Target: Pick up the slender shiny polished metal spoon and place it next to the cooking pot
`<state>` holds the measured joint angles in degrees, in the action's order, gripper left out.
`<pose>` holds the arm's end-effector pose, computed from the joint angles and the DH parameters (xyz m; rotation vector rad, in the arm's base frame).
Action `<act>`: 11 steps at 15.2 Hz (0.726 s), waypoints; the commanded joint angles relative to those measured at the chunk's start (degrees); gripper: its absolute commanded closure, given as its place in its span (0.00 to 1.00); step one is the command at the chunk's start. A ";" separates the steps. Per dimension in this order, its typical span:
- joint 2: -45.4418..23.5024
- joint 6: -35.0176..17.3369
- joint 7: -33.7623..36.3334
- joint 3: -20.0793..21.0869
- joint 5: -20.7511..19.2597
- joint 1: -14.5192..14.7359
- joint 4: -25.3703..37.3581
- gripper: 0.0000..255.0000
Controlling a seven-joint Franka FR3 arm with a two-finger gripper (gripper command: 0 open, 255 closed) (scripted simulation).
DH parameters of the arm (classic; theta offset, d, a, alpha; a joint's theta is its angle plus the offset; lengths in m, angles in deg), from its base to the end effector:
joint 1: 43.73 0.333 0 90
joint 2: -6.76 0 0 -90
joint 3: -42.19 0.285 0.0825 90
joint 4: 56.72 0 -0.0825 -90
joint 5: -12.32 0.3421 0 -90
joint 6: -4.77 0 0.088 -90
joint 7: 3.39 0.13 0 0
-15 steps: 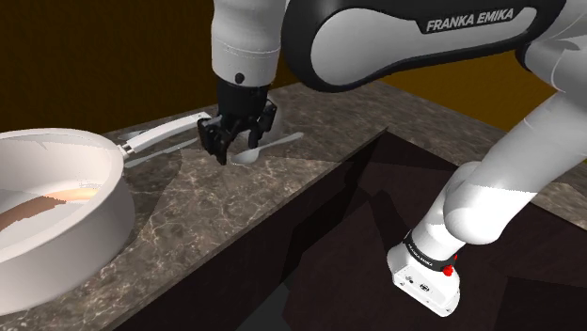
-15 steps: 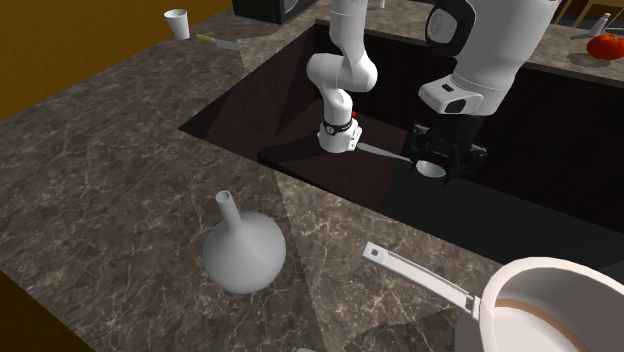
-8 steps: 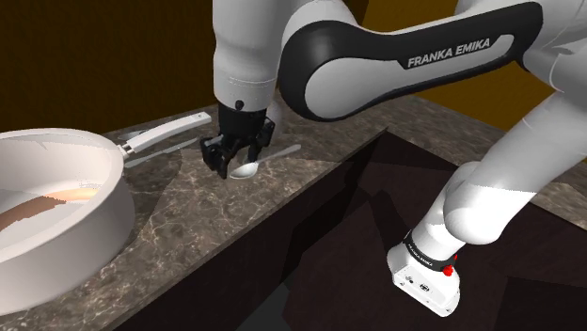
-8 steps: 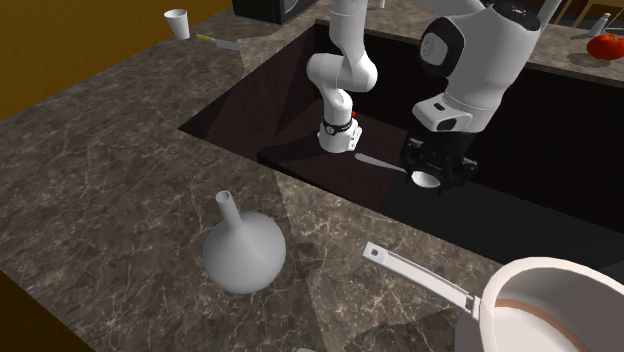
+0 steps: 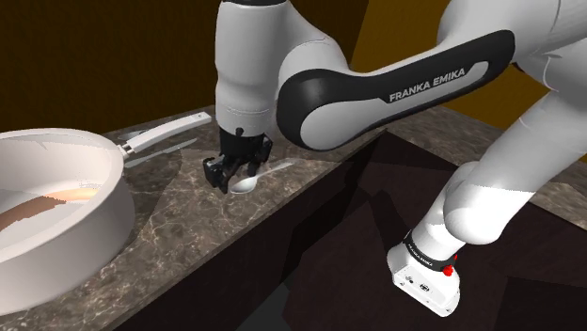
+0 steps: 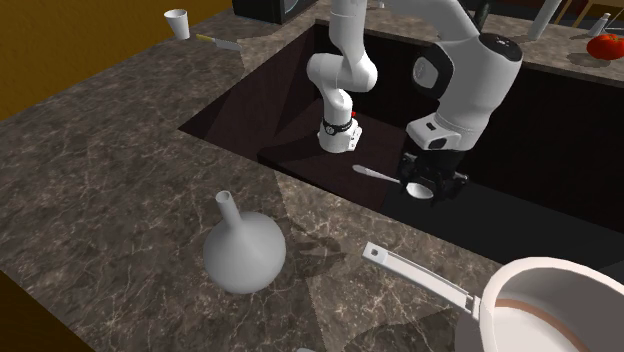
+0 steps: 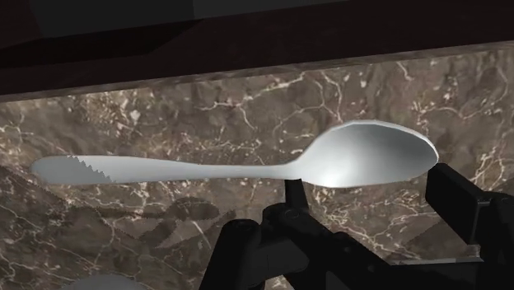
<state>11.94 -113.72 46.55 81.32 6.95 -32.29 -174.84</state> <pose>0.3229 0.3897 0.4363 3.0987 0.0818 0.2433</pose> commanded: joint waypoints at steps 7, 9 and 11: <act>-2.51 -5.90 2.31 0.56 -2.30 0.01 -4.12 1.00; -3.29 -7.32 2.99 0.66 -3.06 0.01 -5.01 1.00; -4.14 -8.73 3.74 0.74 -3.91 0.01 -5.84 1.00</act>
<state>8.39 -121.78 49.81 81.99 3.59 -32.29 -180.43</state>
